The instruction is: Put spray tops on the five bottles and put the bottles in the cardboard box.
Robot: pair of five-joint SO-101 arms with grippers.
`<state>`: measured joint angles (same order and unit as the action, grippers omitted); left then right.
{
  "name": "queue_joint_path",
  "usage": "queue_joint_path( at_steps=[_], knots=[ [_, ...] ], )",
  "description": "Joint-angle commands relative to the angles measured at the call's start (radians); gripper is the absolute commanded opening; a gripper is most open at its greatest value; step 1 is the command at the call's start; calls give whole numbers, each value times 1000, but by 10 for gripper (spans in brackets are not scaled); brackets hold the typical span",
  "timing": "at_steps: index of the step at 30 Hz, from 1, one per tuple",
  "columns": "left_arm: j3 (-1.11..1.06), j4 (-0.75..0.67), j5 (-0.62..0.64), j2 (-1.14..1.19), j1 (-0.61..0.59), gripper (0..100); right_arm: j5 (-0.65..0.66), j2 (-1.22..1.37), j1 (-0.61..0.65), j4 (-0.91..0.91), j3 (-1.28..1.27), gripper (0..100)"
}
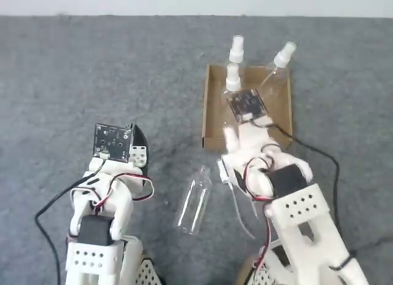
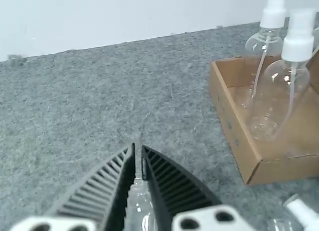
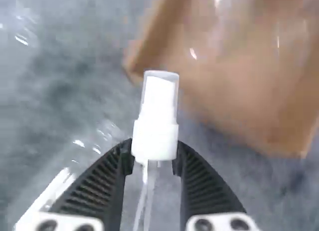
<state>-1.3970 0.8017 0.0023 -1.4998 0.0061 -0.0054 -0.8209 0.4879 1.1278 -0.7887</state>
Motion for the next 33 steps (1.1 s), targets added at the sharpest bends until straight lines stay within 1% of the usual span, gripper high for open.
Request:
queue_joint_path(
  at_steps=[1,5,9,16,23,24,28,30,33],
  knots=[
    [13,-26,-5,-12,0,11,-37,108,107,10,175,42],
    [15,-26,-5,-14,-6,11,-166,300,176,-42,288,42],
    [16,-26,-5,-14,-6,11,-281,489,182,-147,400,42],
    [16,-26,-5,-14,-6,11,-471,780,189,-229,582,43],
    [16,-26,-5,-14,-6,11,-485,984,255,-242,669,47],
    [16,-26,-5,-14,-6,11,-485,1004,255,-240,671,61],
    [16,-26,-5,-14,-6,11,-485,1047,255,-237,666,171],
    [16,-26,-5,-14,-6,11,-482,1053,257,-226,666,190],
    [16,-26,-5,-14,-5,11,-482,1044,268,-188,669,193]
  ],
)
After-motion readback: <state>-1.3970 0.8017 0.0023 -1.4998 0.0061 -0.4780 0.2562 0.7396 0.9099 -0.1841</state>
